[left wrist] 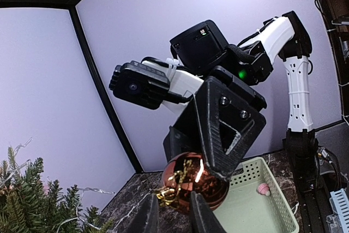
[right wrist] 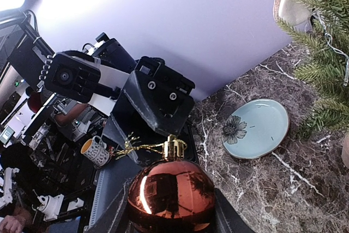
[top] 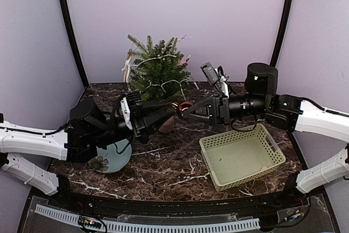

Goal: Decorate the small christmas tree

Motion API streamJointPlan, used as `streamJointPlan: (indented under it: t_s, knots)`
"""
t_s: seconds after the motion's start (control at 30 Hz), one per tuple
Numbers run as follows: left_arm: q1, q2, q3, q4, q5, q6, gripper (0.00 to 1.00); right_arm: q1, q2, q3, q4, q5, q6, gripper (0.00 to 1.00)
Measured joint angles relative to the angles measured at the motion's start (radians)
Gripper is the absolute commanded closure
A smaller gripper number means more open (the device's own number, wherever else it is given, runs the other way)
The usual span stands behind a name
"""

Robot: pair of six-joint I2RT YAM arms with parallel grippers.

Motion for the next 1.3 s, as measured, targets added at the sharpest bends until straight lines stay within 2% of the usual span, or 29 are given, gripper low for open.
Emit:
streamJointPlan:
  t_s: [0.2, 0.3, 1.3]
  knots:
    - [0.000, 0.012, 0.007, 0.005, -0.014, -0.008, 0.96, 0.002, 0.002, 0.000, -0.001, 0.006, 0.000, 0.68]
    - [0.000, 0.012, 0.007, 0.010, -0.030, -0.011, 1.00, 0.002, 0.002, 0.000, -0.002, 0.010, -0.001, 0.69]
    - [-0.006, -0.008, 0.108, -0.303, -0.163, 0.116, 1.00, 0.004, -0.014, 0.038, -0.129, 0.067, -0.047, 0.71]
